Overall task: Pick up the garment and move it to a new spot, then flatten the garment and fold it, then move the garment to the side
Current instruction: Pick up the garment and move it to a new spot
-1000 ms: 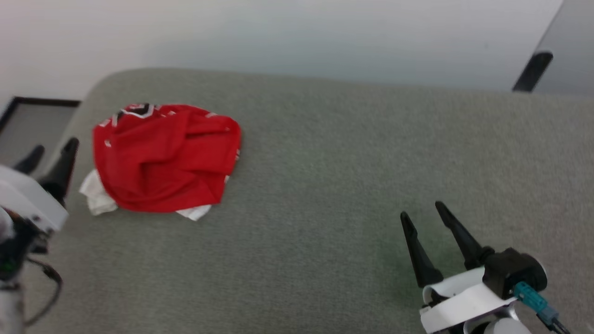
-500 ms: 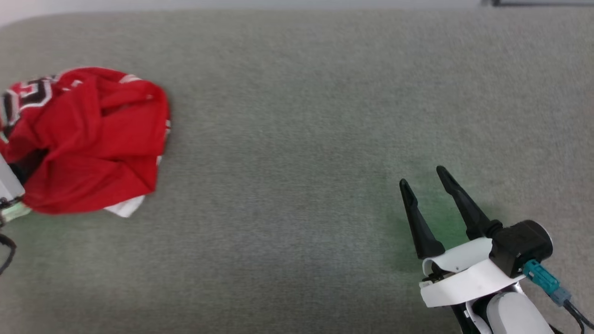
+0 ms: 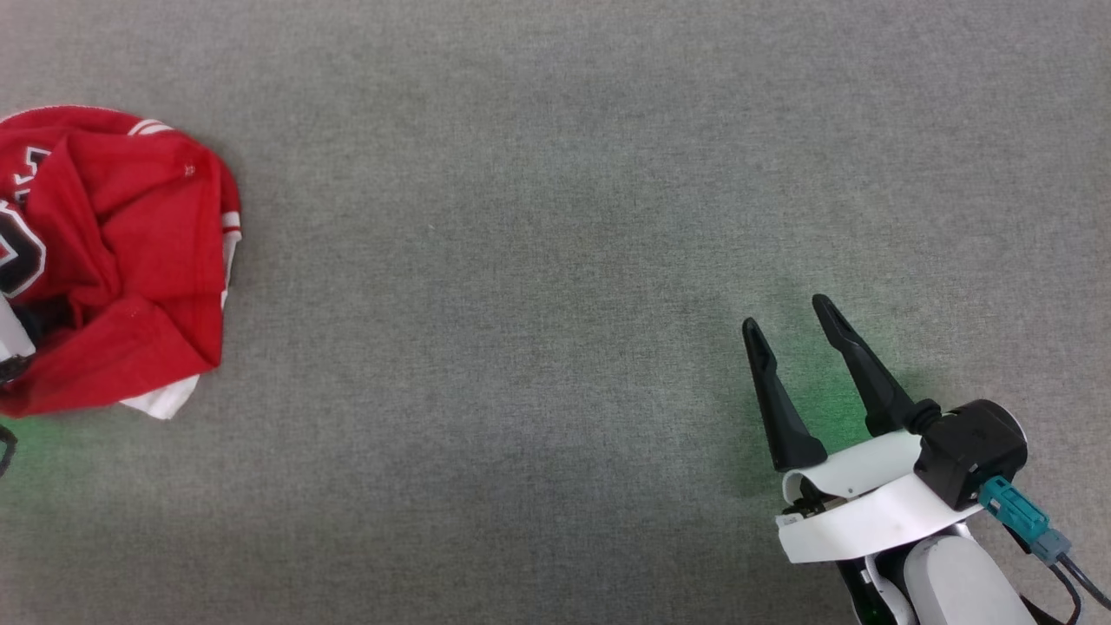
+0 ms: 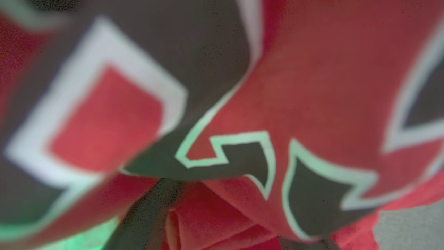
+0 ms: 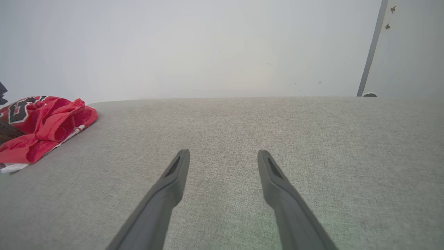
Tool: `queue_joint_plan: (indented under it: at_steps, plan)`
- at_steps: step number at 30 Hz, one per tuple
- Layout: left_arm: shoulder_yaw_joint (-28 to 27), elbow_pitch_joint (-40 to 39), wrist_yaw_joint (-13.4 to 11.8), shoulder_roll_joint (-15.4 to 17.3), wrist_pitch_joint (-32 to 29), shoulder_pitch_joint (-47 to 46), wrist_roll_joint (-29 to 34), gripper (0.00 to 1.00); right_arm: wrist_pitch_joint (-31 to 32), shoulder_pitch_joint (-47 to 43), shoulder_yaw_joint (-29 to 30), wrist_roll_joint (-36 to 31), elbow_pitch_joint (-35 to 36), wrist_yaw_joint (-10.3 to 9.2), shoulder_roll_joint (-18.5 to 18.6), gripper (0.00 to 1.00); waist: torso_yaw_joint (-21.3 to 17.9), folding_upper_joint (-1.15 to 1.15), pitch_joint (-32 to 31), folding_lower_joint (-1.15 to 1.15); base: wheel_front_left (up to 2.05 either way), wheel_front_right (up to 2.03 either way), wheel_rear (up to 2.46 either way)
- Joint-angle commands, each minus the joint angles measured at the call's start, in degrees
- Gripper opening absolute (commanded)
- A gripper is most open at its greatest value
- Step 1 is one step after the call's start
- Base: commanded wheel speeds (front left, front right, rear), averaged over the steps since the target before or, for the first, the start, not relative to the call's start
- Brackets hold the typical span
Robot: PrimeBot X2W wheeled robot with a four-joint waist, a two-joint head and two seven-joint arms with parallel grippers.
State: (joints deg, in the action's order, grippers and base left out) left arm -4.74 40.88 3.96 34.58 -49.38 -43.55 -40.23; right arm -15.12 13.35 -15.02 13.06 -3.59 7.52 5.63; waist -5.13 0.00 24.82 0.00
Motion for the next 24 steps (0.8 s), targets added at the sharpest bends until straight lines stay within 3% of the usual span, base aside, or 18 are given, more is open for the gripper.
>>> queue_joint_plan:
  at_steps: [1, 2, 3, 4, 13, 24]
  plan:
    - [1.4, 2.3, -0.5, -2.9, 0.0, 1.7, -0.1, 0.82, 0.0, 0.6, -0.1, 0.1, 0.0, -0.06, -0.1, 1.0, 0.0, 0.0, -0.1, 0.0, 0.0, 0.0, 0.0]
    - [1.5, 2.5, -0.4, -2.8, 0.2, 1.6, 0.0, 0.38, 0.0, 0.7, -0.2, 0.2, -0.1, -0.06, -0.2, 1.0, 0.0, 0.0, -0.2, 0.0, 0.0, 0.0, 0.0]
    - [1.6, 2.6, -0.1, -2.6, 0.4, 1.4, 0.2, 0.24, 0.0, 0.7, -0.2, 0.3, -0.2, -0.06, -0.2, 1.0, 0.0, 0.0, -0.3, 0.0, 0.0, 0.0, 0.0]
    - [1.6, 2.6, -0.1, -2.5, 0.7, 1.2, 0.3, 0.0, 0.0, 0.7, -0.2, 0.3, -0.3, -0.06, -0.2, 1.0, 0.1, 0.0, -0.5, 0.0, 0.0, 0.0, 0.0]
    - [1.8, -0.2, 1.6, 1.4, 5.6, -1.4, 1.6, 0.0, 0.0, -0.7, 0.0, 0.9, -1.2, -0.06, -0.6, 1.0, 1.2, 0.0, -4.6, 0.0, 0.0, 0.0, 0.0]
    - [2.6, -8.2, 2.4, 2.7, 15.5, -4.3, 4.1, 0.0, 0.0, -3.5, 0.2, 1.8, -2.6, -0.06, -1.2, 1.0, 4.4, 0.0, -13.4, 0.0, 0.0, 0.0, 0.0]
